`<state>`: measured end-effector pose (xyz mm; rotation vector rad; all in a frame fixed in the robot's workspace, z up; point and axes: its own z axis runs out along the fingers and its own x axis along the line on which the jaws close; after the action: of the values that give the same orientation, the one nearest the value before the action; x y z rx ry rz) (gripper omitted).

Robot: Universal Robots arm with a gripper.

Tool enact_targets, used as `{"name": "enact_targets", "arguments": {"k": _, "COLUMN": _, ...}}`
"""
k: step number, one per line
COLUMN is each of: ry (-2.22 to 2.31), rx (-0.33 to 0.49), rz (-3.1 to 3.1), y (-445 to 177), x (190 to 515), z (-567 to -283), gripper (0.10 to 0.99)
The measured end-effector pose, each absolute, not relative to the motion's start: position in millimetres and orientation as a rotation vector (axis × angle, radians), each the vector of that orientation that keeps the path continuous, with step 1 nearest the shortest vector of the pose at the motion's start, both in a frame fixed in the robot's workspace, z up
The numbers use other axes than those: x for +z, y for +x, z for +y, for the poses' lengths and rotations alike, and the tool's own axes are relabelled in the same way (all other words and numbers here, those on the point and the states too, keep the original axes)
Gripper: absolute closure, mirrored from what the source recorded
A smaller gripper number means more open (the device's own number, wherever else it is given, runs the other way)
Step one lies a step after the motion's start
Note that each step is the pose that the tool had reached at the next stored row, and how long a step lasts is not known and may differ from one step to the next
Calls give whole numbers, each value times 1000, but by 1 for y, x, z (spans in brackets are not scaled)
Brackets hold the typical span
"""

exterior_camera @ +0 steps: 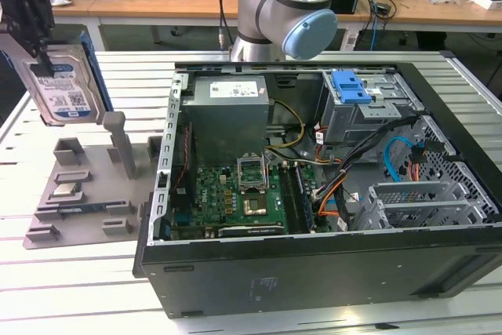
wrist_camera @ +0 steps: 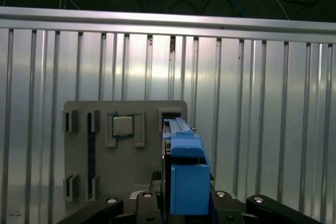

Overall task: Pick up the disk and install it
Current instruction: 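Pick up the disk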

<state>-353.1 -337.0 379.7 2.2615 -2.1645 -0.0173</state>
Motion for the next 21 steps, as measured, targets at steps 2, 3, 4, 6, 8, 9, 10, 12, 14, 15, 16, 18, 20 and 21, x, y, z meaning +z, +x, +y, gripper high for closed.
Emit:
{"name": "enact_targets", "arguments": {"k": 2, "ry": 2261, "rx": -17, "rz": -2164, "y": -353, "x": 388, "z": -337, "gripper": 722}}
{"name": "enact_targets", "arguments": {"k": 3, "ry": 2262, "rx": -17, "rz": -2164, "y": -353, "x": 390, "z": -337, "gripper": 722}}
{"name": "enact_targets", "arguments": {"k": 4, "ry": 2261, "rx": -17, "rz": -2164, "y": -353, "x": 393, "z": -337, "gripper": 722}}
{"name": "enact_targets", "arguments": {"k": 6, "ry": 2262, "rx": -17, "rz": -2164, "y": -353, "x": 397, "z": -337, "gripper": 722}}
{"name": "enact_targets", "arguments": {"k": 8, "ry": 2262, "rx": -17, "rz": -2164, "y": -353, "x": 402, "z": -337, "gripper": 722}}
{"name": "enact_targets", "arguments": {"k": 9, "ry": 2261, "rx": -17, "rz": -2164, "y": -353, "x": 404, "z": -337, "gripper": 722}}
{"name": "enact_targets", "arguments": {"k": 10, "ry": 2261, "rx": -17, "rz": -2164, "y": -353, "x": 408, "z": -337, "gripper": 722}}
{"name": "enact_targets", "arguments": {"k": 12, "ry": 2261, "rx": -17, "rz": -2164, "y": -353, "x": 418, "z": -337, "gripper": 722}}
{"name": "enact_targets", "arguments": {"k": 14, "ry": 2261, "rx": -17, "rz": -2164, "y": -353, "x": 424, "z": -337, "gripper": 722}}
{"name": "enact_targets", "arguments": {"k": 15, "ry": 2262, "rx": -17, "rz": -2164, "y": -353, "x": 428, "z": -337, "gripper": 722}}
{"name": "enact_targets", "arguments": {"k": 16, "ry": 2261, "rx": -17, "rz": -2164, "y": -353, "x": 432, "z": -336, "gripper": 722}}
{"name": "enact_targets", "arguments": {"k": 18, "ry": 2261, "rx": -17, "rz": -2164, "y": -353, "x": 437, "z": -336, "gripper": 722}}
{"name": "enact_targets", "arguments": {"k": 20, "ry": 2261, "rx": -17, "rz": -2164, "y": -353, "x": 444, "z": -336, "gripper": 722}}
{"name": "enact_targets", "arguments": {"k": 21, "ry": 2261, "rx": -17, "rz": -2165, "y": -353, "x": 447, "z": -336, "gripper": 722}}
